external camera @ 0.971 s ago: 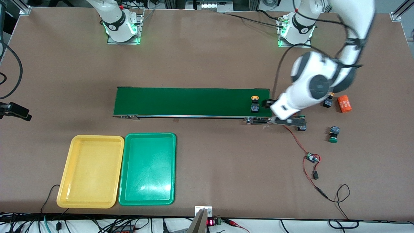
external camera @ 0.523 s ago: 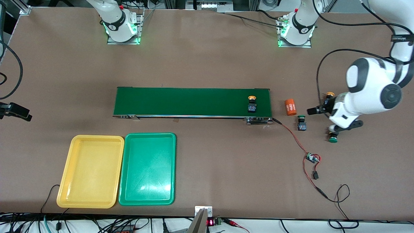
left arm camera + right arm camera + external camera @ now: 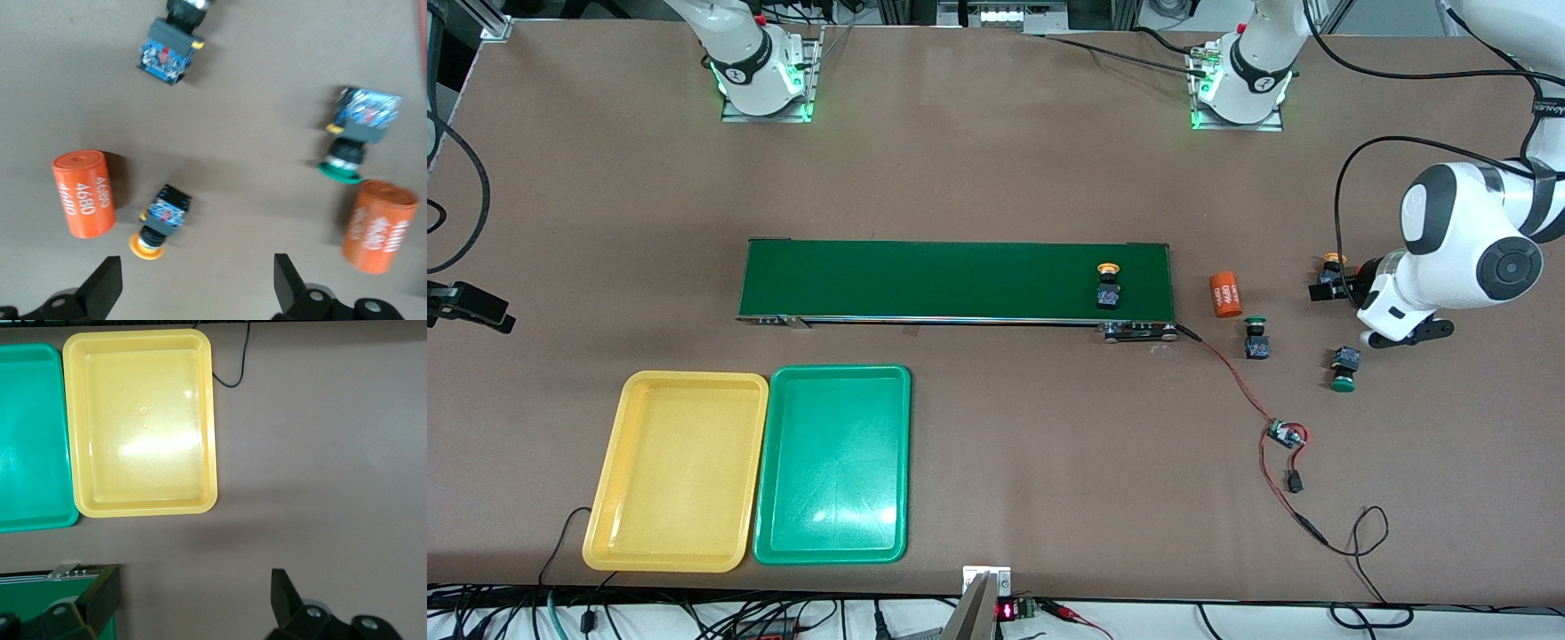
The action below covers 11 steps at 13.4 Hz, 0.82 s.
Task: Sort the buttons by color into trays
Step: 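Withdraw the left gripper back toward the remaining buttons, then grasp a second orange-capped button with the left gripper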
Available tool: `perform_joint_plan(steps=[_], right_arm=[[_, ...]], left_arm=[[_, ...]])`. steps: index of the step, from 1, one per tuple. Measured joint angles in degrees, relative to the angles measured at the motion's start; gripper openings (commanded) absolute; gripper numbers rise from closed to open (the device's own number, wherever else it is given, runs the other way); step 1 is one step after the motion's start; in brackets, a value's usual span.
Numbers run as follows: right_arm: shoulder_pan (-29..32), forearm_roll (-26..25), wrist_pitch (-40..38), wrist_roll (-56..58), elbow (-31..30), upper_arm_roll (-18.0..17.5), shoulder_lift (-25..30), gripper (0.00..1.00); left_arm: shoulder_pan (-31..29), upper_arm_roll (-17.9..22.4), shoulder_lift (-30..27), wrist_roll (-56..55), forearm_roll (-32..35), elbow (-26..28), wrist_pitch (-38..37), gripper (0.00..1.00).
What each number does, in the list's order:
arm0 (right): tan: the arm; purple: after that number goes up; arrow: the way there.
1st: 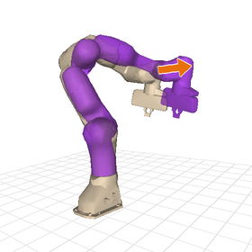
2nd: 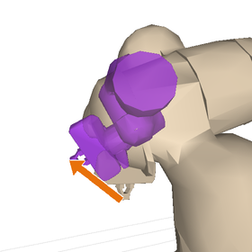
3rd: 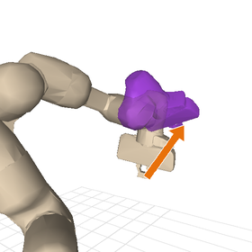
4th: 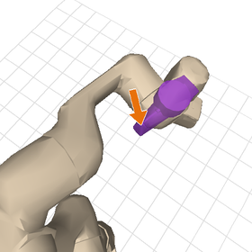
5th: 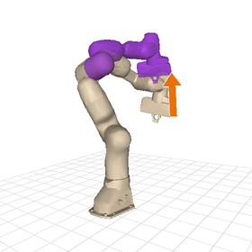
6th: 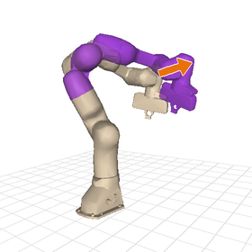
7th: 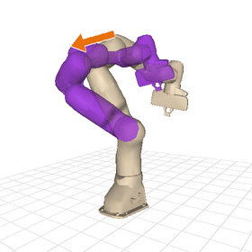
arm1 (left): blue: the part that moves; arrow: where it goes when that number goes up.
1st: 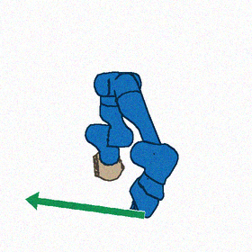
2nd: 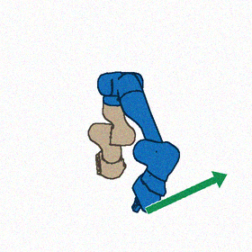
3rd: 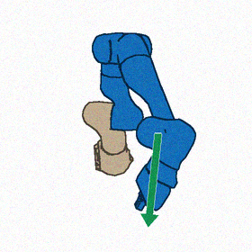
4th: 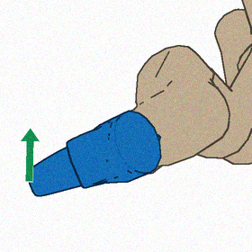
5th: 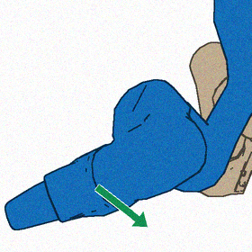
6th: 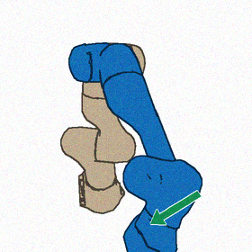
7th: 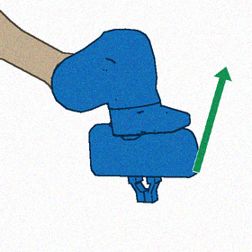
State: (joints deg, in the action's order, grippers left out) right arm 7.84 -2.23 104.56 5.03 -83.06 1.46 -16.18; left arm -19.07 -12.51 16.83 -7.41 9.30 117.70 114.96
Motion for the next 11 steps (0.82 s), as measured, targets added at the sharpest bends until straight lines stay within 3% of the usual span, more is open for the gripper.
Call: perform_joint_plan(steps=[5, 11], right_arm=[[0.0, 0.0, 0.2, 0.0, 0.0, 0.0, 0.0, 1.0], [0.0, 0.0, 0.2, 0.0, 0.0, 0.0, 0.0, 1.0]], left_arm=[[-3.7, -0.1, 2.5, 11.7, 1.9, 7.9, 11.5, 1.0], [-5.3, -0.4, 2.6, 18.1, 5.6, 9.8, 14.3, 1.0]])
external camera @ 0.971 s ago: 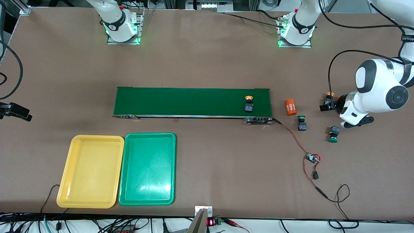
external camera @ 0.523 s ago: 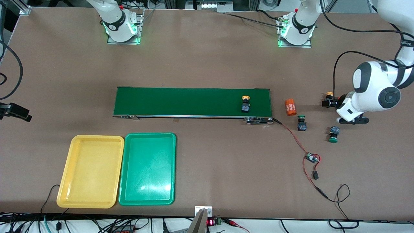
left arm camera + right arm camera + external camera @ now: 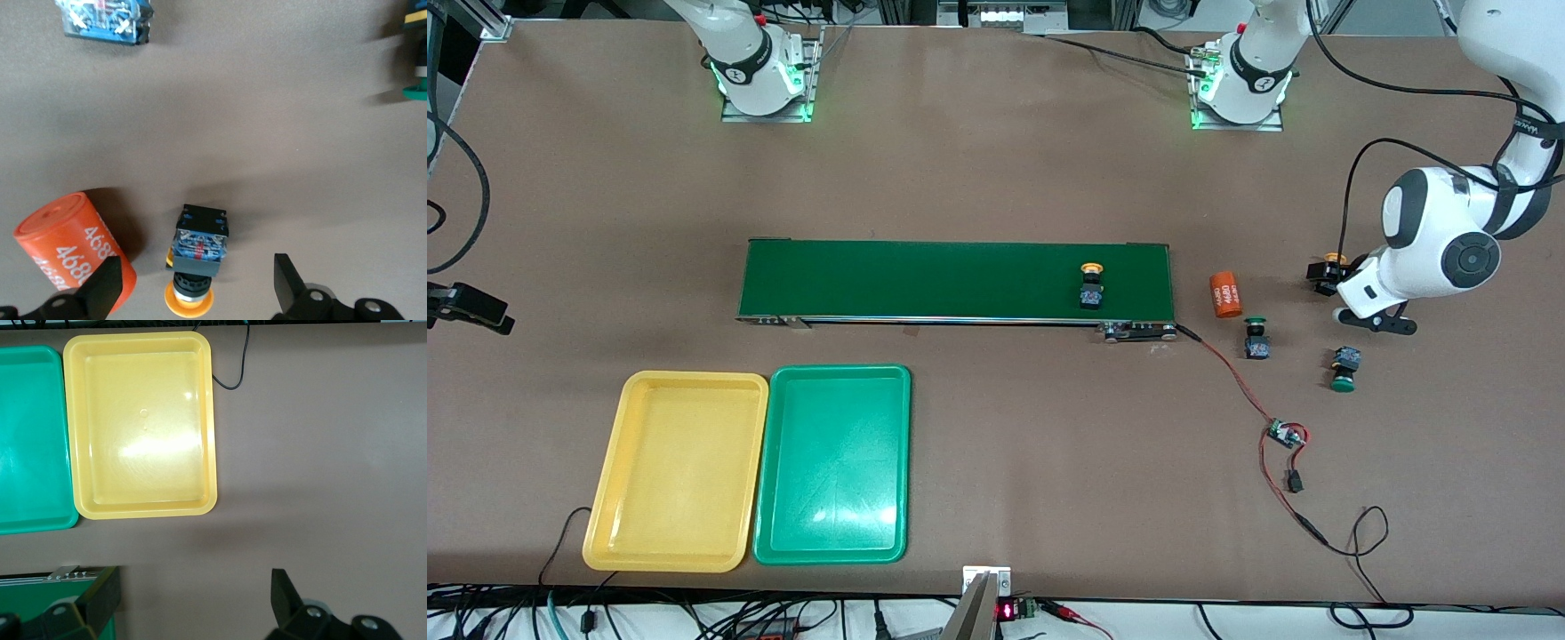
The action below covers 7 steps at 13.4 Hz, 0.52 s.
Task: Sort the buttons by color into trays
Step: 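Grasp a second orange-capped button with the left gripper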
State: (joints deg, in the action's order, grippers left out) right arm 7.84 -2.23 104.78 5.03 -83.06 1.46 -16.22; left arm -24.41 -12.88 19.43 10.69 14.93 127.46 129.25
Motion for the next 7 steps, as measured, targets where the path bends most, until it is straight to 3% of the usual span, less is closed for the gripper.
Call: perform_joint_plan(steps=[7], right_arm=[[0.0, 0.0, 0.7, 0.0, 0.0, 0.0, -0.5, 1.0]], left_arm=[[-1.7, 0.0, 1.6, 1.2, 0.0, 2.8, 2.9, 1.0]])
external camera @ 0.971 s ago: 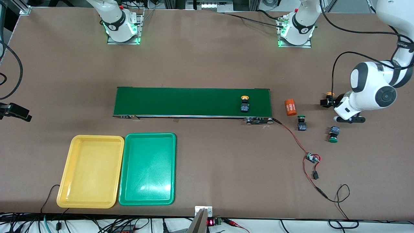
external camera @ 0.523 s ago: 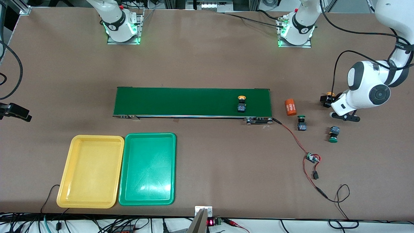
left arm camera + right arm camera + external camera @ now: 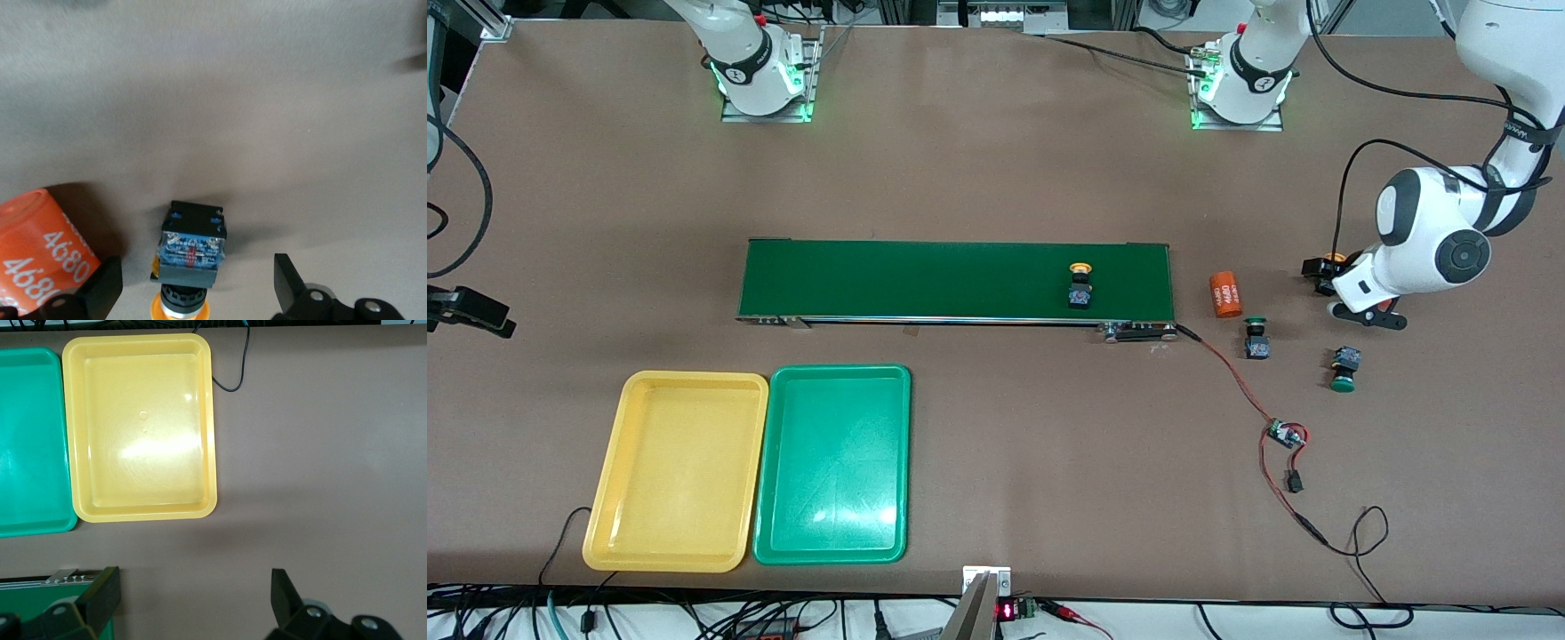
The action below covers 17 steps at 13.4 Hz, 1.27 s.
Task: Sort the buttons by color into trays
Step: 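Grasp a second orange-capped button with the left gripper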
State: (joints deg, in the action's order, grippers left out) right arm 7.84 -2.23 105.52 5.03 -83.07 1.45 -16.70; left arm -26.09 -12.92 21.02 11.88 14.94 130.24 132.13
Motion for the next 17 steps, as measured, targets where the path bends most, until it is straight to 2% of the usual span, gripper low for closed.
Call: perform_joint_plan(steps=[2, 3, 5, 6, 7, 8, 10, 15, 17], right_arm=[[0.0, 0.0, 0.0, 0.0, 0.0, 0.0, 0.0, 1.0], [0.0, 0.0, 0.1, 0.0, 0.0, 0.0, 0.0, 1.0], [0.0, 0.0, 0.1, 0.0, 0.0, 0.0, 0.0, 1.0], [0.0, 0.0, 0.1, 0.0, 0.0, 0.0, 0.0, 1.0], [0.0, 0.0, 0.2, 0.0, 0.0, 0.0, 0.0, 1.0], [0.0, 0.0, 0.2, 0.0, 0.0, 0.0, 0.0, 1.0], [0.0, 0.0, 0.3, 0.0, 0.0, 0.0, 0.0, 1.0], [0.0, 0.0, 0.5, 0.0, 0.0, 0.0, 0.0, 1.0], [0.0, 0.0, 1.4, 0.0, 0.0, 0.0, 0.0, 1.0]], left_arm=[[-0.9, 0.0, 0.2, 1.0, 0.0, 0.2, 0.1, 1.0], [-1.3, 0.0, 0.4, 1.2, 0.0, 0.2, 0.1, 0.93], [-1.4, 0.0, 0.7, 1.4, 0.0, 0.2, 0.3, 0.7], [-1.5, 0.0, 0.8, 1.5, 0.0, 0.2, 0.3, 0.45], [-1.5, -0.1, 0.9, 2.3, 0.0, 0.2, 0.4, 0.31], [-1.6, -0.1, 1.0, 3.4, 0.0, 0.2, 0.4, 0.18], [-1.8, -0.1, 1.0, 4.6, 0.0, 0.2, 0.6, 0.01], [-1.8, -0.5, 0.4, 6.0, 0.0, -1.2, 0.9, 0.0], [-1.5, -2.1, -1.4, 5.9, 0.0, -2.0, 0.8, 0.0]])
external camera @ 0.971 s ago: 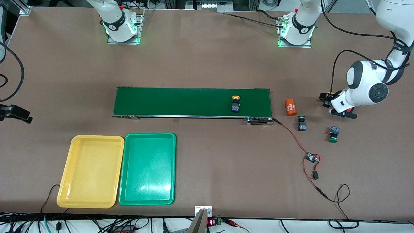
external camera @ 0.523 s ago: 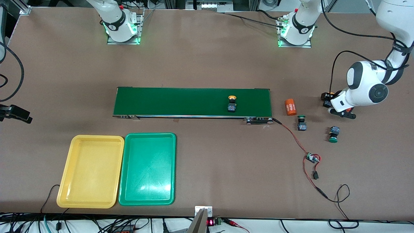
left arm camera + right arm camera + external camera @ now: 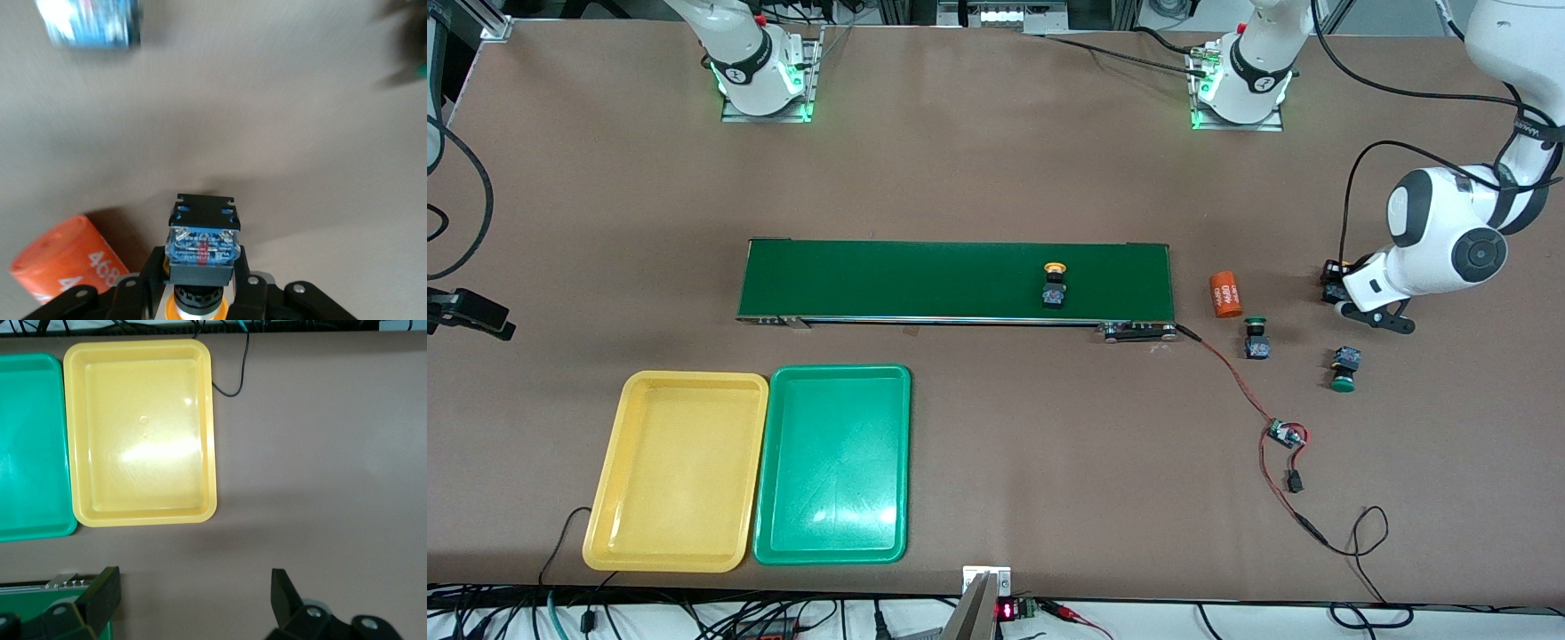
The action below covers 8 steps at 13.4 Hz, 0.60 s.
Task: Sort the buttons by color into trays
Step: 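Grasp a second orange-capped button with the left gripper, then place the second orange button on the conveyor with the left gripper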
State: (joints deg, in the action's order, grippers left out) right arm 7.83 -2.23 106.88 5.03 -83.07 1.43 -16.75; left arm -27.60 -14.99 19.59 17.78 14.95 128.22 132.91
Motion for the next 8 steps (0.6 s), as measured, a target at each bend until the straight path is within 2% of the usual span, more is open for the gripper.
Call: perform_joint_plan(steps=[5, 8], right_arm=[[0.0, 0.0, 0.6, 0.0, 0.0, -0.3, 0.0, 1.0], [-0.6, 0.1, 0.9, 0.0, 0.0, -0.9, -0.1, 1.0]], left_arm=[[8.1, -1.7, -6.3, -6.3, -0.3, -4.2, -8.9, 0.0], [14.0, -1.9, -7.5, -11.0, -6.6, -8.5, -13.8, 0.0]])
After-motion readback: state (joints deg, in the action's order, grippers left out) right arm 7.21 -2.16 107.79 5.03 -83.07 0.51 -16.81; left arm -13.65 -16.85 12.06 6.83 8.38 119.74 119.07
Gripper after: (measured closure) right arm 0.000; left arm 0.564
